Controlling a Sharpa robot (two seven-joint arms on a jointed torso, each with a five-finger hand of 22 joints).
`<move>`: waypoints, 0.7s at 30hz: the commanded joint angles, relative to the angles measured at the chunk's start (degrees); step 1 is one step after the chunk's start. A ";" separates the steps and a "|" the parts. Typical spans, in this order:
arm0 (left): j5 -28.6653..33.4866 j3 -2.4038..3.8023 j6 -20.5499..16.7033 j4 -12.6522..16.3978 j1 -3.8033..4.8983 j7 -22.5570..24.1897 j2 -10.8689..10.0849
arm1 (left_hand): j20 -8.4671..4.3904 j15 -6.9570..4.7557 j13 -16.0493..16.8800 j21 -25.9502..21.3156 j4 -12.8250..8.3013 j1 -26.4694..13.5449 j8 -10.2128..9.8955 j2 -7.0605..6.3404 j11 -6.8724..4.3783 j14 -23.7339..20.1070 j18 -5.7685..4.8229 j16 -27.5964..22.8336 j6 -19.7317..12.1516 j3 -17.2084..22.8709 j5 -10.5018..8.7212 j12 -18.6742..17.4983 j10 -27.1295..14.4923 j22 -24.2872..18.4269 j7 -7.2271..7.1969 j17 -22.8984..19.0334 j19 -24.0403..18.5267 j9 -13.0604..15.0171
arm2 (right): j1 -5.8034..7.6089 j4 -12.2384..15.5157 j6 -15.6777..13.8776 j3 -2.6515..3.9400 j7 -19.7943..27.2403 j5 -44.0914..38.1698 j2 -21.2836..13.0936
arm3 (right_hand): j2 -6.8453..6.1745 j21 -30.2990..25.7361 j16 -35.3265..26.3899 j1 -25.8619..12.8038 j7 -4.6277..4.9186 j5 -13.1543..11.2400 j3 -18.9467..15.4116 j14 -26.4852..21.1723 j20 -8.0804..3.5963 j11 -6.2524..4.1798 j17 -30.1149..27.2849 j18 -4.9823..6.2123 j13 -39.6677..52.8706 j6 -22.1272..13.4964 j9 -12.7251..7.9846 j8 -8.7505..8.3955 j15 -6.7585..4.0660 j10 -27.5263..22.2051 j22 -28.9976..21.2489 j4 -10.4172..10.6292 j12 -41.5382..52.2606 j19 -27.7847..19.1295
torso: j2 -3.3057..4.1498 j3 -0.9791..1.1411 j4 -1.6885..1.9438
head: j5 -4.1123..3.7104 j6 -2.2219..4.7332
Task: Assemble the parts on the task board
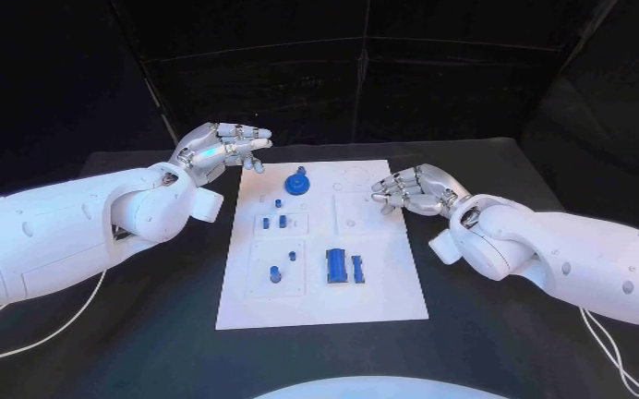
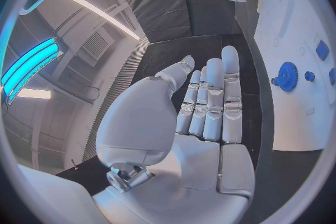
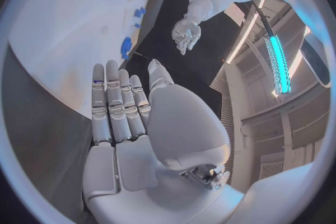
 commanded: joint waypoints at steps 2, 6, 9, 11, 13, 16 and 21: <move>2.59 0.04 -2.60 -1.21 0.05 3.16 0.82 | 0.45 0.52 -0.65 -3.86 0.13 -0.22 -0.57 0.45 0.29 -3.12 0.82 -8.52 -1.10 0.12 0.23 -1.66 0.17 -2.35 -0.36 -4.33 -4.51 -0.21 | 1.39 -3.66 1.27 0.09 12.40 13.14 1.68 | 0.37 -5.57 -6.83 0.04 -0.19 -0.33 0.13 -2.82 2.22 0.41 -5.72 -0.37 -7.54 2.33 -1.84 -1.99 1.45 2.63 -3.07 -1.44 -4.47 -1.86 | -0.14 0.00 0.16 | -0.65 1.33; 3.92 0.04 -4.90 -2.20 0.03 4.87 1.64 | 2.53 3.16 -0.62 -11.06 1.04 -1.10 -3.06 -0.23 1.50 -5.96 0.22 -24.86 -3.66 1.12 0.28 -6.23 1.26 -7.38 -1.16 -11.30 -11.16 -0.24 | 1.99 -6.76 2.24 0.93 14.38 14.92 3.39 | 0.89 -9.54 -11.11 -1.39 -0.13 -0.39 0.15 -1.50 3.57 0.81 -10.83 0.84 -14.46 4.39 -3.92 -4.67 2.10 5.07 -5.34 -3.57 -7.87 -0.64 | -0.14 0.02 0.62 | -1.17 3.16; 4.91 0.04 -6.66 -2.64 -0.01 5.73 2.07 | 5.24 6.03 -0.61 -17.45 1.38 -1.11 -4.37 -0.51 3.26 -9.14 -0.80 -32.93 -4.24 0.72 0.28 -9.55 -0.55 -11.77 -1.38 -14.74 -18.36 -0.23 | 2.15 -8.47 2.68 1.37 15.02 16.00 4.44 | 1.26 -11.16 -13.01 -2.34 0.07 -0.38 0.15 -0.39 3.56 1.00 -13.10 0.92 -17.38 5.15 -4.86 -5.99 2.46 5.80 -5.98 -4.99 -9.34 0.30 | -0.20 0.05 0.61 | -0.82 4.01; 5.62 0.04 -7.82 -2.89 -0.03 6.19 2.38 | 6.57 7.33 -0.58 -20.25 1.60 -1.14 -5.12 -0.51 4.44 -10.57 -0.90 -36.63 -4.42 -0.01 0.28 -11.43 -1.99 -13.87 -1.75 -16.29 -21.59 -0.24 | 2.22 -9.48 2.93 1.56 15.34 16.47 5.13 | 1.45 -12.12 -14.16 -2.96 0.33 -0.33 0.11 -0.13 3.73 1.18 -14.35 0.82 -18.80 5.26 -5.37 -6.42 2.68 5.88 -6.08 -5.74 -10.29 0.54 | -0.20 -0.04 0.56 | -0.60 4.48; 2.98 0.01 -4.30 -2.78 -0.12 3.01 2.20 | 2.50 4.66 -4.13 -22.77 5.47 -23.21 -9.79 4.64 1.20 -26.28 -2.87 -42.64 -20.37 -6.64 -3.34 -14.51 -18.99 -19.80 -4.31 -18.62 -35.17 -3.97 | 2.14 -9.01 1.23 1.53 11.50 12.70 4.94 | -2.68 -17.11 -16.43 -27.25 -3.46 -4.89 2.58 -18.15 -0.73 -1.84 -17.10 -2.94 -24.34 -11.33 -10.09 -10.08 0.26 -11.35 -9.84 -9.07 -13.94 -14.04 | -0.19 0.01 0.50 | -0.87 3.92; 2.86 0.36 -5.40 -2.41 -0.56 3.06 2.33 | 1.66 4.11 -4.13 -23.77 5.47 -29.17 -9.79 4.64 0.48 -30.52 -3.74 -44.71 -24.61 -8.49 -3.34 -15.52 -23.56 -21.63 -4.98 -19.44 -39.09 -3.97 | 2.03 -8.50 0.13 1.52 11.85 13.70 5.00 | -2.68 -18.52 -17.17 -34.03 -4.35 -6.14 3.30 -22.72 -1.89 -2.42 -17.98 -2.94 -24.34 -15.66 -10.09 -10.08 -0.39 -15.82 -9.84 -9.07 -15.04 -17.71 | -0.75 0.07 0.69 | -0.73 4.24; 2.43 1.62 -9.44 -1.07 -2.18 3.27 2.81 | 0.17 3.14 -4.13 -28.39 5.47 -37.06 -9.79 4.64 -0.69 -36.12 -4.36 -46.68 -30.30 -10.79 -3.34 -16.53 -29.56 -23.65 -5.90 -23.83 -43.81 -3.97 | 1.63 -6.61 -3.90 1.46 13.10 17.33 5.22 | -2.68 -20.22 -21.54 -42.51 -5.64 -7.77 4.09 -28.98 -3.46 -3.44 -18.89 -3.92 -24.34 -21.43 -10.09 -10.08 -1.24 -21.83 -9.84 -9.07 -16.27 -22.76 | -2.76 0.29 1.35 | -0.23 5.40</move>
